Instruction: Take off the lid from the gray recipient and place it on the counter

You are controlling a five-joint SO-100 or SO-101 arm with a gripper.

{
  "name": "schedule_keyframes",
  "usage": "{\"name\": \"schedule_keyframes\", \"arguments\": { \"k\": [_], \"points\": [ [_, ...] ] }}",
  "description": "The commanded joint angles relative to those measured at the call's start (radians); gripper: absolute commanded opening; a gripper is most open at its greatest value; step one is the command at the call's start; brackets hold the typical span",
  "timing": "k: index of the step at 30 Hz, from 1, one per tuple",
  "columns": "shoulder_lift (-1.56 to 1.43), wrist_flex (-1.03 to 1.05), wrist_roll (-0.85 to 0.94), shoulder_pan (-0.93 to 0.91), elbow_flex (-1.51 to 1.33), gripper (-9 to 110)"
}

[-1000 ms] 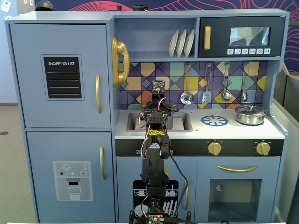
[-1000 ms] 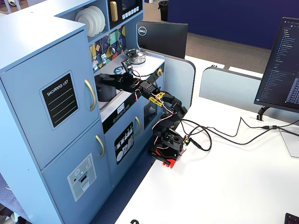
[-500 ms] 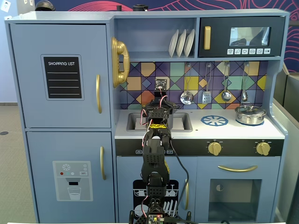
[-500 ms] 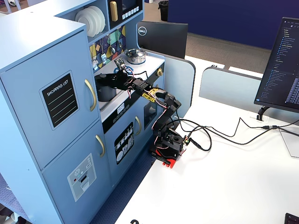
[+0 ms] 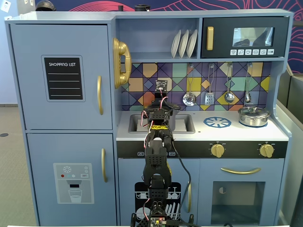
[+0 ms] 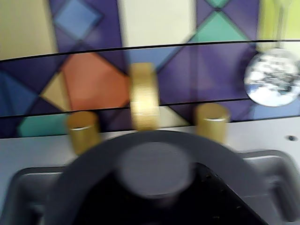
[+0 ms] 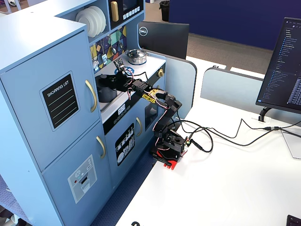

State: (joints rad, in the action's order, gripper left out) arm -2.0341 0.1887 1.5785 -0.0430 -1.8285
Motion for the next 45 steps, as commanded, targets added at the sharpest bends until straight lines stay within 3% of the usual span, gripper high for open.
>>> {"name": "schedule_keyframes", "arguments": {
  "k": [1,20,45],
  "points": [
    [-0.028,-0.049,-0.014,0.014,0.052,0],
    [-0.060,-0.106,0.041,0.002,0.124,0],
    [-0.066,-0.195,-0.009,-0.506,0.051,0]
  ]
}}
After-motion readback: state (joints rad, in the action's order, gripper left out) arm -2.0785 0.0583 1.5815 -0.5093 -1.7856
